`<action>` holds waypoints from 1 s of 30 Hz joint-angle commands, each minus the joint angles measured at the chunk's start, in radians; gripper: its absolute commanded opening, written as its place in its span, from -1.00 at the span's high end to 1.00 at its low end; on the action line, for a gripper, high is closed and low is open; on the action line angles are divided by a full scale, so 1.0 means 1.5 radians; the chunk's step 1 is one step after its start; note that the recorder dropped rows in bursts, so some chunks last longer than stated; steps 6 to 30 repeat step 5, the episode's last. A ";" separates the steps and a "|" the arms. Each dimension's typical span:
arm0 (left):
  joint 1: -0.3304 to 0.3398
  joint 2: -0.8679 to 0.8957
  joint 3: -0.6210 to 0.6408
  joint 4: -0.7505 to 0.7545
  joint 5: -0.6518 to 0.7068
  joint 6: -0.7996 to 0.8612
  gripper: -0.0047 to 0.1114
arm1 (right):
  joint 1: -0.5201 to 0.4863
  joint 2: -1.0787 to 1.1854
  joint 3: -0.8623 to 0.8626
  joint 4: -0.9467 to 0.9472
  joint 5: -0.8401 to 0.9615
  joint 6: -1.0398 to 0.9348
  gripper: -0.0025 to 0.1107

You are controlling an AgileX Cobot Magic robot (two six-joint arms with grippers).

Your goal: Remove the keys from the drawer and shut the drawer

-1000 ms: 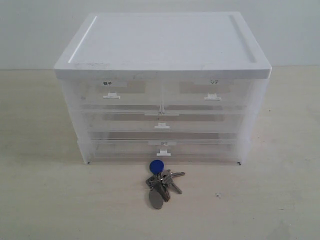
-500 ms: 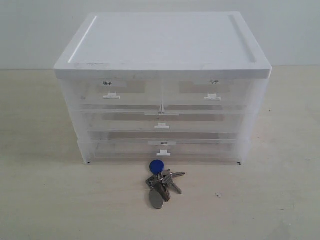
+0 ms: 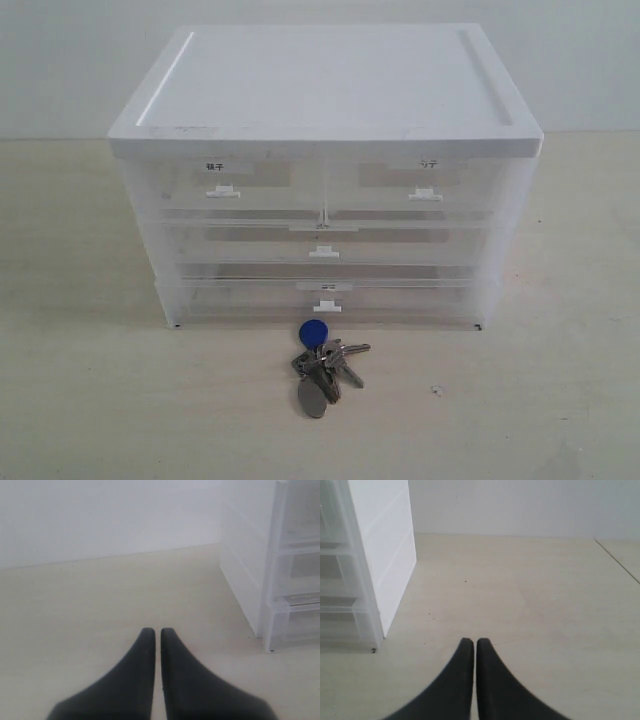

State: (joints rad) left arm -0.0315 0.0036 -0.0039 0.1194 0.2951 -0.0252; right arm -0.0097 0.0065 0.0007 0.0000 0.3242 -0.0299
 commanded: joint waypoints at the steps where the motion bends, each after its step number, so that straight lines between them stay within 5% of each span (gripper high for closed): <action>1: 0.002 -0.002 0.003 0.000 0.001 -0.007 0.84 | 0.002 -0.004 0.000 0.000 -0.001 0.001 0.96; 30: 0.002 -0.002 0.003 0.000 0.001 -0.007 0.84 | 0.002 -0.004 0.000 0.000 -0.001 0.001 0.96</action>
